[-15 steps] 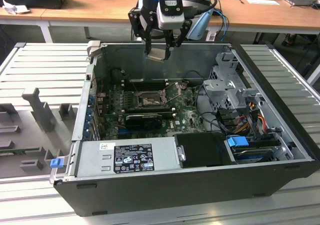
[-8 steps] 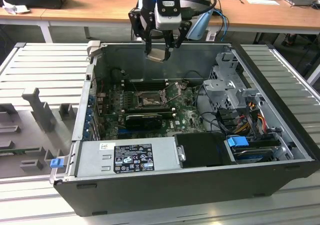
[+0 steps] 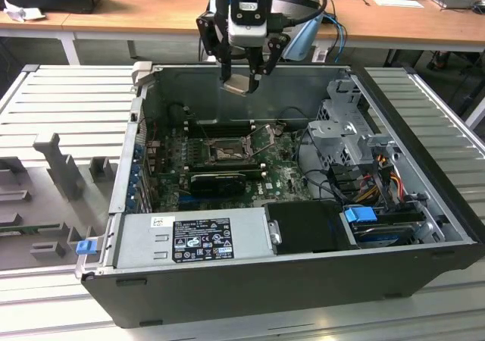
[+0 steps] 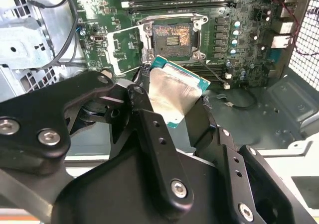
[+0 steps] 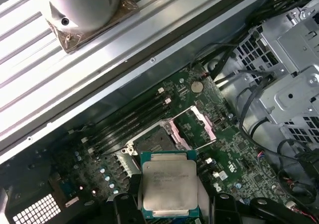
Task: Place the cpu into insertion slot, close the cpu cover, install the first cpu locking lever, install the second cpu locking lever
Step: 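Place the cpu into insertion slot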
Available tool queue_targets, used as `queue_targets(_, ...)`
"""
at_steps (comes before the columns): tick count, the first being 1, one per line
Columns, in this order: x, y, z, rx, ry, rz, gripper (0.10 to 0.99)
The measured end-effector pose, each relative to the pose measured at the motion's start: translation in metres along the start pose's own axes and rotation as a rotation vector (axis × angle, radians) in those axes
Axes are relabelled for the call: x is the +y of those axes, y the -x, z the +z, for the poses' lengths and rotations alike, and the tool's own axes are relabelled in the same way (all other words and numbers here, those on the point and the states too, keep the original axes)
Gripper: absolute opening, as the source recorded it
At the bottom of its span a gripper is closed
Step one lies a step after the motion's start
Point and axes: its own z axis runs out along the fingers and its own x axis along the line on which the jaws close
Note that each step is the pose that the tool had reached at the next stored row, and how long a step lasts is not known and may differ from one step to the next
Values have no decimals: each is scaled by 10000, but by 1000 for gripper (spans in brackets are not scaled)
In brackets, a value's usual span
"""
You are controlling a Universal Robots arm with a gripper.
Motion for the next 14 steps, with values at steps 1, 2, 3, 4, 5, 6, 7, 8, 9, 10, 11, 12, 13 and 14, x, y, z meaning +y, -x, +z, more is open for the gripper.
queue_targets(1,-1,-1,3,-17,5,191,529)
queue_targets(2,-2,-2,6,-35,7,393,529)
queue_targets(3,-2,-2,8,-45,10,508,529)
queue_targets(4,-2,-2,10,-54,13,615,529)
queue_targets(5,-2,-2,13,-70,15,801,529)
queue_targets(6,-3,-4,16,-85,17,962,529)
queue_targets(7,-4,-4,18,-91,18,1027,529)
queue_targets(8,-4,-5,20,-97,20,1102,529)
queue_targets(9,-6,-6,24,-106,22,1198,529)
queue_targets(10,-6,-7,27,-111,23,1253,529)
queue_targets(11,-6,-6,30,-115,25,1308,529)
queue_targets(12,-7,-6,33,-122,25,1378,529)
queue_targets(13,-8,-7,36,-127,27,1442,529)
queue_targets(14,-9,-8,43,-132,28,1496,529)
